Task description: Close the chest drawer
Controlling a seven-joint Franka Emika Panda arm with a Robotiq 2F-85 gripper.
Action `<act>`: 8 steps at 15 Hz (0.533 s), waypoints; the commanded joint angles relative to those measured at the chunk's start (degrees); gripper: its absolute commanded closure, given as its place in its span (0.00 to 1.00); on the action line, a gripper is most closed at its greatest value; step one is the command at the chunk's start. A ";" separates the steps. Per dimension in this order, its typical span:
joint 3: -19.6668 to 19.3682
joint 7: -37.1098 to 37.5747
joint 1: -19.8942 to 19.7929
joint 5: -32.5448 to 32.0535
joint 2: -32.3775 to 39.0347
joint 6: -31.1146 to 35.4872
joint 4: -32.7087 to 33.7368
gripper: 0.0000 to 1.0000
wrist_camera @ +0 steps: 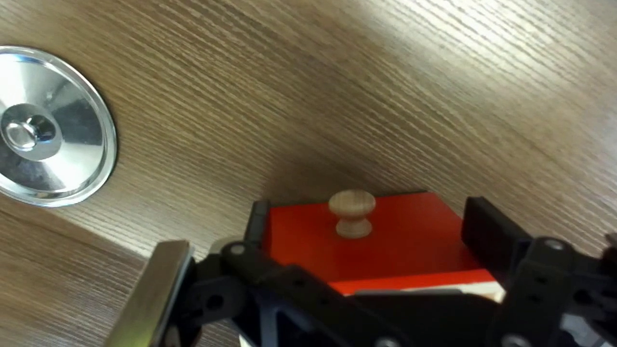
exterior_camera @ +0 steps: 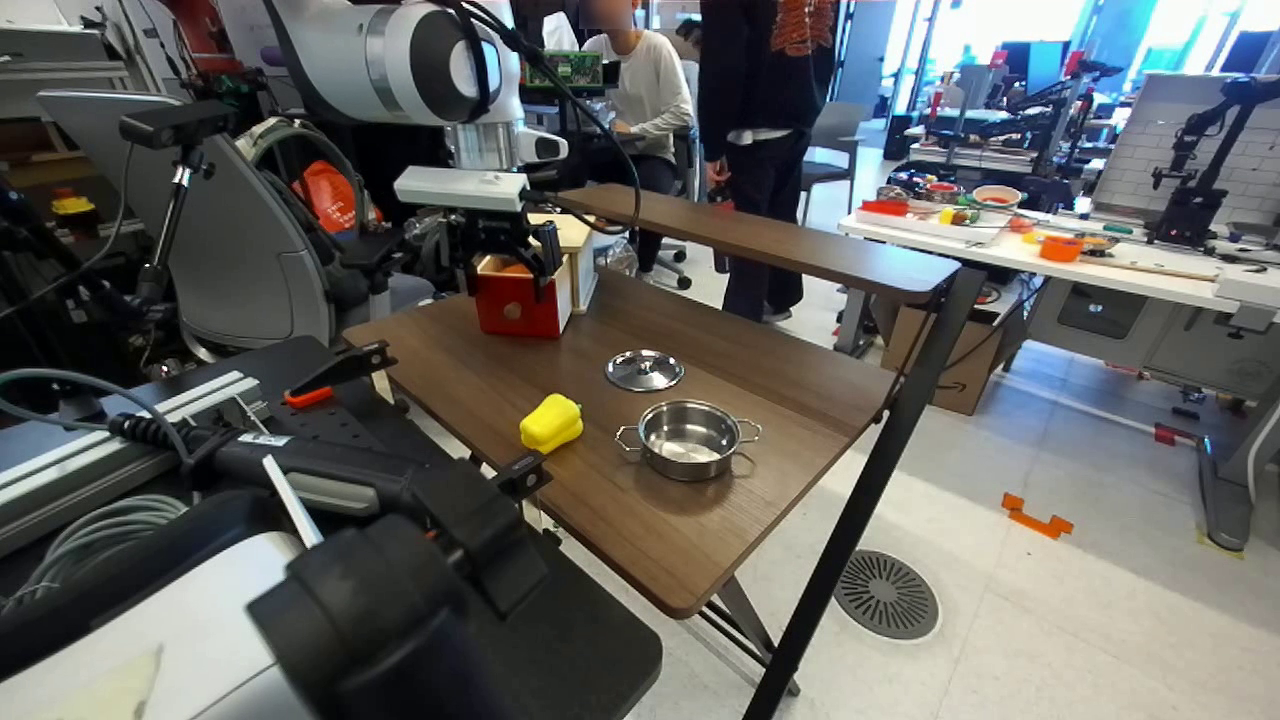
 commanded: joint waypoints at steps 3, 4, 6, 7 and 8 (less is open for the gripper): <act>-0.70 2.39 1.38 -1.15 2.17 2.99 2.38 0.00; -0.75 2.58 1.48 -1.13 2.42 3.57 2.63 0.00; -0.69 2.78 1.57 -0.99 2.86 3.94 3.22 0.00; -0.70 2.91 1.67 -0.94 3.25 4.23 3.71 0.00; -0.94 3.49 1.99 -0.96 3.79 5.17 4.15 0.00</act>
